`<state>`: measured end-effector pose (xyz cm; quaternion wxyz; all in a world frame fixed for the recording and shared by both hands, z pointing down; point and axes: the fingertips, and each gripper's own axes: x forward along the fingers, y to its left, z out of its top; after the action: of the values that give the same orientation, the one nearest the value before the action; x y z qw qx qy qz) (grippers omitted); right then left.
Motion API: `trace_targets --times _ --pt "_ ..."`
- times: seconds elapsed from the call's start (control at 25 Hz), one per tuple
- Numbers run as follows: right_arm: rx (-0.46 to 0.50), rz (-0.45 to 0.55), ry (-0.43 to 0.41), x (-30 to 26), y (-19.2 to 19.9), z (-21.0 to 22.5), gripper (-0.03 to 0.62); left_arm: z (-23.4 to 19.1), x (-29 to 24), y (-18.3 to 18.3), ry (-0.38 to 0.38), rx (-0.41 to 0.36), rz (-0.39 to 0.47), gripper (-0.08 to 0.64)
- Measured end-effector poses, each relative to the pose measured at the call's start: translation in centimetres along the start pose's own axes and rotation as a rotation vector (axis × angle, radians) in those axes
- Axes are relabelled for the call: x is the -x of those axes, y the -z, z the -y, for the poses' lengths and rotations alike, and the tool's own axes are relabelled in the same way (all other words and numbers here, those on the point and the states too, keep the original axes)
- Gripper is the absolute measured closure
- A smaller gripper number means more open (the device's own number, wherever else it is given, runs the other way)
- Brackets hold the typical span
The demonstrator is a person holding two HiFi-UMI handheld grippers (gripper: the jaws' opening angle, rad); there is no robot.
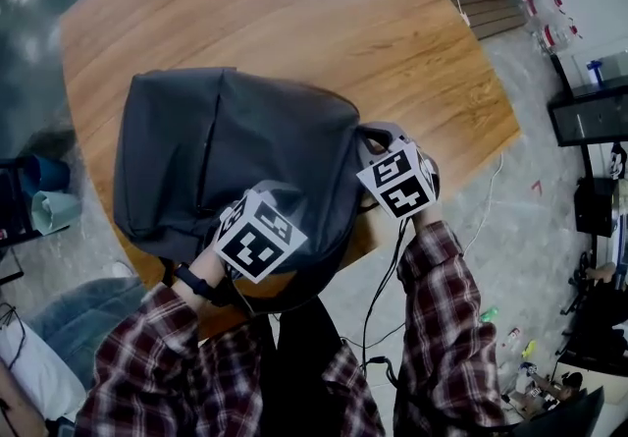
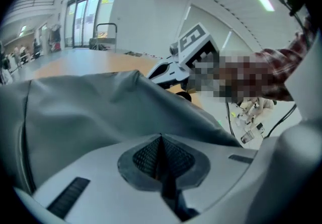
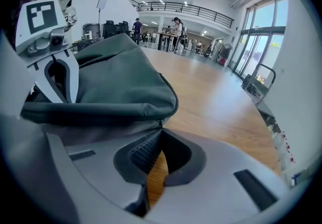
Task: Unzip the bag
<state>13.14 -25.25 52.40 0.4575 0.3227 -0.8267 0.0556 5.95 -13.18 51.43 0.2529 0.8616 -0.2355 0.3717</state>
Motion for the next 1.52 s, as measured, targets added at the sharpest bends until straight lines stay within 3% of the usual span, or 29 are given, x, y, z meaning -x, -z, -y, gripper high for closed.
trace_targets --times 0.24,0.36,0.48,0.6,1.0,1.28,1.52 --pt "-0.02 0.013 0.009 0.5 -0.1 -0.3 0.581 -4.0 -0.5 -9.3 -0.057 -0.209 0.104 0.555" --pt "-0.042 0.017 0.026 0.8 -0.1 -0.4 0.581 -4.8 -2.8 -12.1 -0.056 -0.288 0.09 0.554" --pt "-0.042 -0.001 0.037 0.9 0.1 -0.4 0.581 -5.3 -5.2 -12.0 -0.034 -0.322 0.037 0.555" --pt "-0.014 -0.024 0.031 1.2 0.9 -0.6 0.581 -5.4 -6.4 -11.4 0.013 -0.308 0.015 0.555" --pt "0.167 -0.156 0.033 5.3 3.0 -3.9 0.581 -4.4 -7.3 -12.1 0.096 -0.187 0.064 0.555" --pt "0.159 -0.146 -0.007 7.4 2.4 -7.2 0.581 -5.8 -7.5 -13.1 0.029 -0.166 0.096 0.555" --pt "0.114 -0.064 -0.059 9.6 1.1 -11.0 0.581 -10.5 -7.4 -13.7 -0.086 -0.067 0.108 0.555"
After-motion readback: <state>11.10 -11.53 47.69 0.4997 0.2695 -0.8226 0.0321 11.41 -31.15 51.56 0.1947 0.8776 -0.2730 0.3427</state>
